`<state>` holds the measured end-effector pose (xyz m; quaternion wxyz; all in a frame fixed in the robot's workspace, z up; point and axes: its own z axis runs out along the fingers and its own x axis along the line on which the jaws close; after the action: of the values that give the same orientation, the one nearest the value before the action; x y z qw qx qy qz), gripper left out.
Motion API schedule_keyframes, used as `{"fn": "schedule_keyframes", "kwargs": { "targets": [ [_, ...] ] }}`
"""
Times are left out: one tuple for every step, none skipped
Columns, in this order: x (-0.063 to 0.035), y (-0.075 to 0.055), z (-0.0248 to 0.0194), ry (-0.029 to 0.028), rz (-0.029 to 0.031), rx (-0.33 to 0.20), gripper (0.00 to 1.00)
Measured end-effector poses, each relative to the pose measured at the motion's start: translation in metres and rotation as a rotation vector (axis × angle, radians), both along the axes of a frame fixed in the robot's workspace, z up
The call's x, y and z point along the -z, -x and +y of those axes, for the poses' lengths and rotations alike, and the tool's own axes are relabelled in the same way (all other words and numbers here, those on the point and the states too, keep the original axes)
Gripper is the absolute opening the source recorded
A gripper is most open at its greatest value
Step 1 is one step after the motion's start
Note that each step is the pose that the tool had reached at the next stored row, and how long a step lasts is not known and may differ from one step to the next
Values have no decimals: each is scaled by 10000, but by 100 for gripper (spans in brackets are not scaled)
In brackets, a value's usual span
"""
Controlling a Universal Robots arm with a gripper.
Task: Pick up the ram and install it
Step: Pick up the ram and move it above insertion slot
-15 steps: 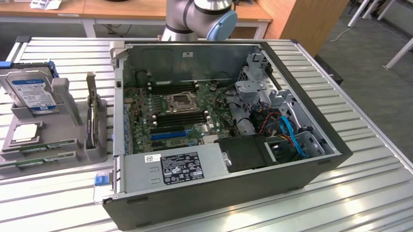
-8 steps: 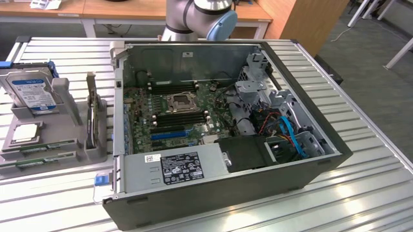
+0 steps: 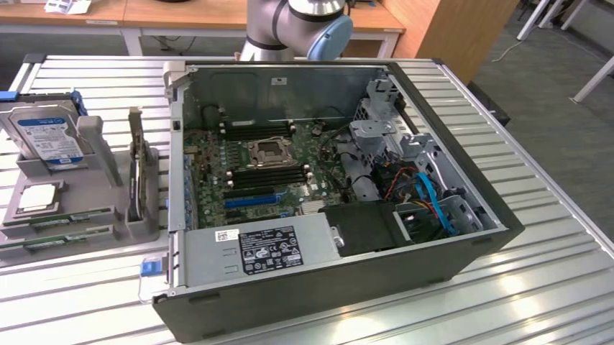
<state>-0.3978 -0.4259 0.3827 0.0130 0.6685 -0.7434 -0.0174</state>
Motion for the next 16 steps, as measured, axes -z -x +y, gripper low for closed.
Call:
{"fn": "schedule_keyframes", "kwargs": {
  "targets": [
    [0, 0, 0, 0, 0, -85, 10],
    [1, 0, 0, 0, -1, -197, 10],
    [0, 0, 0, -1, 0, -291, 10],
    [0, 0, 0, -1, 0, -320, 10],
    [0, 0, 0, 0, 0, -320, 10],
    [0, 0, 0, 0, 0, -321, 10],
    [0, 0, 0, 0, 0, -321, 10],
    [0, 0, 0, 0, 1, -321, 10],
    [0, -2, 1, 0, 0, -321, 10],
    [0, -7, 1, 0, 0, -320, 10],
    [0, -15, 1, 1, 0, -325, 10],
    [0, -23, 0, 0, 0, -331, 10],
    [0, -30, -1, 1, 1, -337, 10],
    [0, -37, -2, 0, 0, -344, 10],
    [0, -43, -2, 0, 0, -351, 10],
    [0, -50, -3, -1, 0, -359, 10]
  ]
}}
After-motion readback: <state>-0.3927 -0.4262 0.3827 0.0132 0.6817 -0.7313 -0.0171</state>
